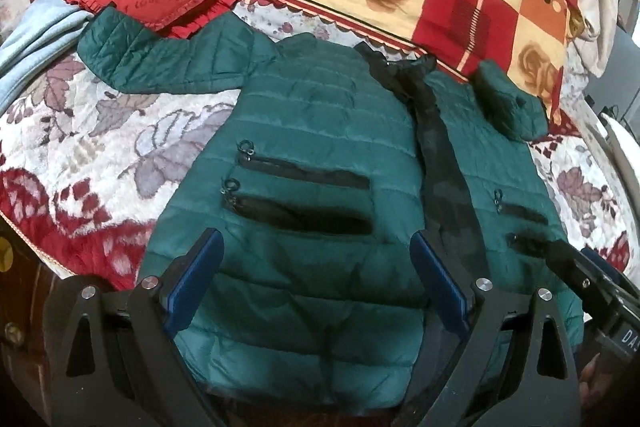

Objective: Fold large clothes

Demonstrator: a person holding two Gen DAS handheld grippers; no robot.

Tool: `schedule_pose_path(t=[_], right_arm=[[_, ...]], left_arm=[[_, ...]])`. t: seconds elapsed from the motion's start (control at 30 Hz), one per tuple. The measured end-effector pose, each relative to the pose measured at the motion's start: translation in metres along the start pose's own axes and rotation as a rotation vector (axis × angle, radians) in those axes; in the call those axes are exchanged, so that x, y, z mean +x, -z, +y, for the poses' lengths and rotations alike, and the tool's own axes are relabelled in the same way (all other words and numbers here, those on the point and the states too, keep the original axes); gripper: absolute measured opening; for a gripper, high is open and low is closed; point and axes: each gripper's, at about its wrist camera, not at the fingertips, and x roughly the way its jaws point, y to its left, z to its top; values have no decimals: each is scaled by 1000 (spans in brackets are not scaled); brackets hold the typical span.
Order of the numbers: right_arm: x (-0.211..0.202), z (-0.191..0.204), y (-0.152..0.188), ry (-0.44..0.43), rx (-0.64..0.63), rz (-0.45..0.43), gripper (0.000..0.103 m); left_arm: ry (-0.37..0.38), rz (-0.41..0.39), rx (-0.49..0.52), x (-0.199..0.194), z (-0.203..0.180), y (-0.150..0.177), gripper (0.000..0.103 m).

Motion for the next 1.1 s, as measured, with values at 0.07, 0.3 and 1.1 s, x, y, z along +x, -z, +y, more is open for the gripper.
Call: schedule_pose_path(t=[0.07, 0.3, 1.1], right_arm=[[1, -1, 2, 0, 2, 5, 103], [4, -2, 5, 0, 11, 10, 103], [9, 1, 8, 12, 16, 13, 103]], left_arm=[[2, 1, 5, 0, -2, 1, 94], [6, -1, 17, 1, -6, 4, 94], [-2, 1, 36, 3, -9, 3, 94]])
